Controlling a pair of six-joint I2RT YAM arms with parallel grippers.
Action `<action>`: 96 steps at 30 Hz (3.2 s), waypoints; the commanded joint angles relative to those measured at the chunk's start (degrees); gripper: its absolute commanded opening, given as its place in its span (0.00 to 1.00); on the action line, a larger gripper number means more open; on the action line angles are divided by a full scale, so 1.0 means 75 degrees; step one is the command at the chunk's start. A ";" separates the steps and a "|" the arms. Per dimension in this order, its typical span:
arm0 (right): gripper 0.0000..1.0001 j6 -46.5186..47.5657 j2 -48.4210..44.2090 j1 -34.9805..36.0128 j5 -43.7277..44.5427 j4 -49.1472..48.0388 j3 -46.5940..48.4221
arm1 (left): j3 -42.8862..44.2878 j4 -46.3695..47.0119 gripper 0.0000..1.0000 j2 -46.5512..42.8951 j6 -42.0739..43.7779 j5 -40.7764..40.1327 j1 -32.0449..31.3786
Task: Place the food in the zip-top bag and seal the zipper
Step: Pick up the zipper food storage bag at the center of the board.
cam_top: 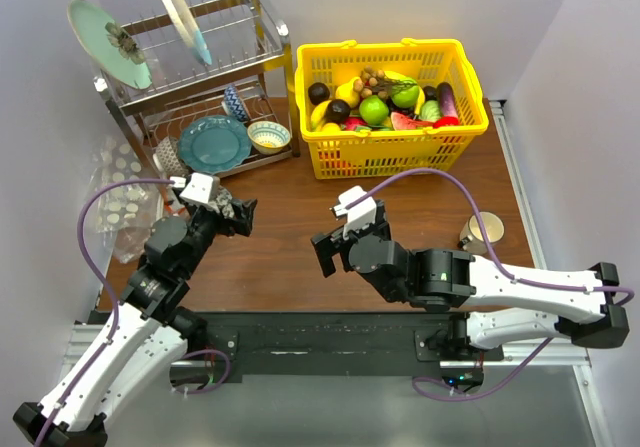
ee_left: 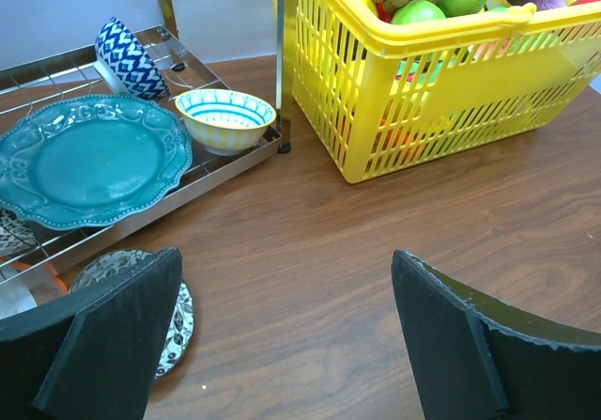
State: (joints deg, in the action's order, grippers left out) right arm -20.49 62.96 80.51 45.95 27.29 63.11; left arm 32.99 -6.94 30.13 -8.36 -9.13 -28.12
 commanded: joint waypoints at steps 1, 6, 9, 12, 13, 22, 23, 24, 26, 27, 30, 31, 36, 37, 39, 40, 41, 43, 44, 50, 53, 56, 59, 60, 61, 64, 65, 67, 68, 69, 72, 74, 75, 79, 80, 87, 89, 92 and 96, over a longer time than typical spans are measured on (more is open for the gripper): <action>0.99 0.0118 -0.0039 0.0000 -0.0045 -0.0369 0.0222 | 0.0030 0.0281 0.98 -0.0056 -0.0010 0.0092 0.0058; 0.99 0.0540 0.0066 -0.0012 -0.0198 -0.0498 0.0198 | 0.0031 0.0293 0.98 -0.0033 -0.0010 0.0080 0.0058; 0.99 0.0482 0.0078 0.0000 0.0025 -0.0544 0.0175 | 0.0077 0.0211 0.98 0.0014 0.0001 0.0092 0.0058; 0.99 0.0564 -0.0050 0.0000 0.0013 -0.0907 -0.0059 | 0.0183 0.0059 0.98 0.0084 0.0025 0.0033 0.0058; 0.99 0.0576 -0.0097 0.0000 0.0002 -0.1024 -0.0094 | 0.0264 0.0000 0.99 0.0107 0.0036 -0.0002 0.0058; 0.99 0.0623 -0.0472 0.0000 0.0002 -0.1060 -0.0411 | 0.1869 -0.2143 1.00 0.0997 -0.1239 -0.1944 0.0058; 0.99 0.0658 -0.0531 0.0000 -0.0022 -0.1084 -0.0446 | 0.1975 -0.2342 1.00 0.1126 -0.1554 -0.2574 0.0058; 0.99 0.0681 -0.0589 0.0000 -0.0033 -0.1095 -0.0527 | 0.2092 -0.2623 1.00 0.1150 -0.1685 -0.2893 0.0058; 0.99 0.0693 -0.0811 0.0000 -0.0080 -0.1119 -0.0598 | 0.2128 -0.2766 0.97 0.1162 -0.2047 -0.3607 0.0069; 0.99 0.0705 -0.0882 0.0000 -0.0092 -0.1131 -0.0668 | 0.2128 -0.2824 0.96 0.1174 -0.2154 -0.3785 0.0070; 0.99 0.0705 -0.1163 0.0000 -0.0209 -0.1154 -0.0762 | 0.2058 -0.2872 0.90 0.1361 -0.2506 -0.4208 0.0128; 0.99 0.0682 -0.1245 0.0000 -0.0221 -0.1142 -0.0797 | 0.2046 -0.2883 0.89 0.1443 -0.2646 -0.4371 0.0163; 0.99 0.0483 -0.1737 0.0000 -0.0326 -0.1061 -0.1043 | 0.2081 -0.2685 0.85 0.1924 -0.2683 -0.4058 0.1143; 0.99 0.0436 -0.1785 0.0000 -0.0326 -0.1037 -0.1079 | 0.2105 -0.2626 0.85 0.1971 -0.2601 -0.3697 0.1391; 0.99 0.0307 -0.1995 0.0000 -0.0373 -0.0979 -0.1184 | 0.2186 -0.2474 0.85 0.2169 -0.2542 -0.3286 0.2383; 0.99 0.0283 -0.2077 -0.0012 -0.0397 -0.0990 -0.1231 | 0.2233 -0.2450 0.85 0.2263 -0.2495 -0.2750 0.2761; 0.99 0.0260 -0.2148 0.0000 -0.0420 -0.0990 -0.1266 | 0.2257 -0.2427 0.85 0.2473 -0.2495 -0.2512 0.3182; 0.99 0.0213 -0.2323 0.0000 -0.0467 -0.1037 -0.1383 | 0.2409 -0.2415 0.85 0.2766 -0.2553 -0.1846 0.4425; 0.99 0.0213 -0.2371 0.0000 -0.0490 -0.1037 -0.1418 | 0.2479 -0.2449 0.86 0.3058 -0.2576 -0.1772 0.4765; 0.99 0.0248 -0.2524 -0.0012 -0.0876 -0.1025 -0.1337 | 0.3147 -0.2382 0.89 0.3998 -0.2612 -0.4054 0.5354; 0.99 0.0435 -0.2372 -0.0012 -0.1146 -0.0885 -0.1056 | 0.3125 -0.1774 0.89 0.4279 -0.2413 -0.4945 0.5541; 0.99 0.0622 -0.2114 -0.0012 -0.1298 -0.0475 -0.0576 | 0.3124 -0.1361 0.89 0.4724 -0.2237 -0.5147 0.5869; 0.99 0.0658 -0.2031 0.0000 -0.1358 -0.0252 -0.0271 | 0.3416 -0.1197 0.89 0.5321 -0.2260 -0.5030 0.6139; 0.99 0.0658 -0.2043 0.0000 -0.1393 -0.0217 -0.0212 | 0.3475 -0.1196 0.88 0.5462 -0.2283 -0.4971 0.6198; 0.99 0.0646 -0.2043 -0.0012 -0.1404 -0.0205 -0.0200 | 0.3522 -0.1149 0.88 0.5718 -0.2319 -0.4855 0.6256; 0.99 0.0553 -0.2008 0.0000 -0.1451 -0.0182 -0.0142 | 0.3628 -0.0693 0.88 0.6211 -0.2156 -0.4655 0.6327; 0.99 0.0494 -0.1973 0.0000 -0.1451 -0.0170 -0.0130 | 0.3698 -0.0460 0.88 0.6364 -0.2120 -0.4678 0.6339; 0.99 0.0447 -0.1891 0.0000 -0.1475 -0.0181 -0.0106 | 0.3792 -0.0271 0.88 0.6796 -0.2050 -0.4736 0.6327; 0.99 0.0412 -0.1844 0.0000 -0.1475 -0.0193 -0.0095 | 0.3908 -0.0142 0.87 0.6950 -0.2038 -0.4748 0.6339; 0.99 0.0389 -0.1797 -0.0012 -0.1498 -0.0170 -0.0060 | 0.3968 -0.0083 0.87 0.7114 -0.2014 -0.4783 0.6327; 0.99 0.0365 -0.1633 -0.0012 -0.1568 -0.0158 0.0022 | 0.4307 -0.0129 0.87 0.7735 -0.2084 -0.5017 0.6339; 0.99 0.0353 -0.1504 0.0000 -0.1592 -0.0158 0.0069 | 0.4448 -0.0141 0.87 0.8122 -0.2225 -0.5181 0.6362; 0.99 0.0353 -0.1457 0.0000 -0.1615 -0.0135 0.0139 | 0.4472 -0.0095 0.87 0.8239 -0.2225 -0.5193 0.6374; 0.98 0.0330 -0.1270 0.0000 -0.1779 0.0076 0.0456 | 0.4858 -0.0433 0.88 0.8965 -0.2564 -0.5030 0.6561; 0.99 0.0341 -0.1246 0.0000 -0.1791 0.0111 0.0503 | 0.4952 -0.0469 0.89 0.9060 -0.2600 -0.5018 0.6573; 0.99 0.0388 -0.1269 0.0000 -0.1779 0.0287 0.0550 | 0.5269 -0.0891 0.79 0.9670 -0.3442 -0.4751 0.6994; 0.99 0.0330 -0.1328 0.0000 -0.1756 0.0253 0.0422 | 0.5222 -0.1043 0.55 0.9670 -0.3712 -0.4620 0.7171; 0.99 0.0330 -0.1398 0.0000 -0.1674 0.0182 0.0269 | 0.4977 -0.0880 0.17 0.9390 -0.3760 -0.4724 0.7136; 0.99 0.0353 -0.1340 0.0000 -0.1674 0.0100 0.0233 | 0.4683 -0.0540 0.00 0.8501 -0.3550 -0.4911 0.6972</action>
State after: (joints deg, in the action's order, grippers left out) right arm -17.32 53.49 80.51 33.28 29.30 65.12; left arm 69.06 -14.28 100.82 -33.85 -43.72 25.10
